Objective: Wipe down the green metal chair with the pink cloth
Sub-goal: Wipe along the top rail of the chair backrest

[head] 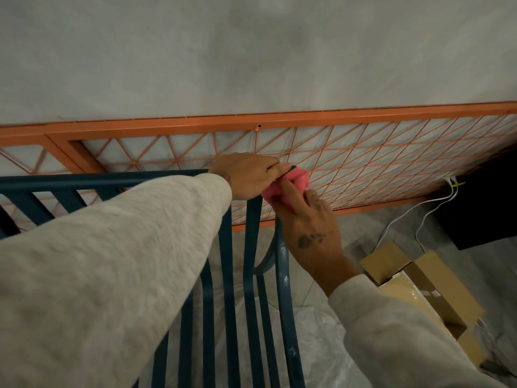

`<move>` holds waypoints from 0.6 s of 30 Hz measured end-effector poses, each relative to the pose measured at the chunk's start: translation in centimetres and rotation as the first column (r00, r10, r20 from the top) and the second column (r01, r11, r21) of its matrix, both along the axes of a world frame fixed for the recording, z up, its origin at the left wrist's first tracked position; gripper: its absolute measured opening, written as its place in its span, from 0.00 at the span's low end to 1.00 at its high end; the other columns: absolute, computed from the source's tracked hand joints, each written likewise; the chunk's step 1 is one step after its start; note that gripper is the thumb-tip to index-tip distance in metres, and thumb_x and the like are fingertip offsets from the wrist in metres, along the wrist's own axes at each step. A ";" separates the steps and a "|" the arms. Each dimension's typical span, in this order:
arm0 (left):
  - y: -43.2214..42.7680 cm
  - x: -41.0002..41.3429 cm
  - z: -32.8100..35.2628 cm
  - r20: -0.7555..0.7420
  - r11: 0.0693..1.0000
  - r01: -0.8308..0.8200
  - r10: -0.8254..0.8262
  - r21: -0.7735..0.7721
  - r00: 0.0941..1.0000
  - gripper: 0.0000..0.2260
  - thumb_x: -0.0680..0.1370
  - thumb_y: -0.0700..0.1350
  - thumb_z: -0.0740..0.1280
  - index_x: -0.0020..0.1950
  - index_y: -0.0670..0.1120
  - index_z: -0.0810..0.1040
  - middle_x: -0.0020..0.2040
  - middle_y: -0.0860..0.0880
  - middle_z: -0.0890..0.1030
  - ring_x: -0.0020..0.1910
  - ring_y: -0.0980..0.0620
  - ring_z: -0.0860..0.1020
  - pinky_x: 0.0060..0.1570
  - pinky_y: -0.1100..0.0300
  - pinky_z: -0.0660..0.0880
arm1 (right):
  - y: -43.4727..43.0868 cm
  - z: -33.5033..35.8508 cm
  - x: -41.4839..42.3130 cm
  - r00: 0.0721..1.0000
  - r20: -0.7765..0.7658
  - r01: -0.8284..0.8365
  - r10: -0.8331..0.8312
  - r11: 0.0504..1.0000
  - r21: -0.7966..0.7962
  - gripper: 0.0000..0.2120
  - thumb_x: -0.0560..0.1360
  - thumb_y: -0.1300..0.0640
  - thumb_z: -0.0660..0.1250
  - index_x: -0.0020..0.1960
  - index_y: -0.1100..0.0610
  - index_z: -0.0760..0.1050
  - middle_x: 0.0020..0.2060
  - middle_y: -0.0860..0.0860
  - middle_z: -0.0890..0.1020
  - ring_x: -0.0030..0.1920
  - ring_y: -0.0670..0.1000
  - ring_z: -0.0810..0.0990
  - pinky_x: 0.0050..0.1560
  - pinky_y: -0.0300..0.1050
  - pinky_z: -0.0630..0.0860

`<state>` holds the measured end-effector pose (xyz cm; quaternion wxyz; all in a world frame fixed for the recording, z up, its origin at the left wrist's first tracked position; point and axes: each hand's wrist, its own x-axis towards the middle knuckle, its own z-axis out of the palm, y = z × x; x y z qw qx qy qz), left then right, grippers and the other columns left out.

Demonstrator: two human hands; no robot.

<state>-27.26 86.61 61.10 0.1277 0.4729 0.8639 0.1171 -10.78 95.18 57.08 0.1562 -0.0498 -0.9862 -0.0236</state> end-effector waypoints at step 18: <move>0.0 0.1 -0.1 0.006 0.999 -0.036 0.036 -0.017 0.999 0.26 0.78 0.68 0.41 0.51 0.56 0.74 0.42 0.53 0.78 0.43 0.48 0.77 0.46 0.51 0.72 | -2.1 1.1 -0.4 0.915 0.396 -0.076 -0.084 0.925 0.373 0.19 0.77 0.55 0.66 0.67 0.56 0.72 0.69 0.57 0.67 0.64 0.60 0.69 0.52 0.51 0.72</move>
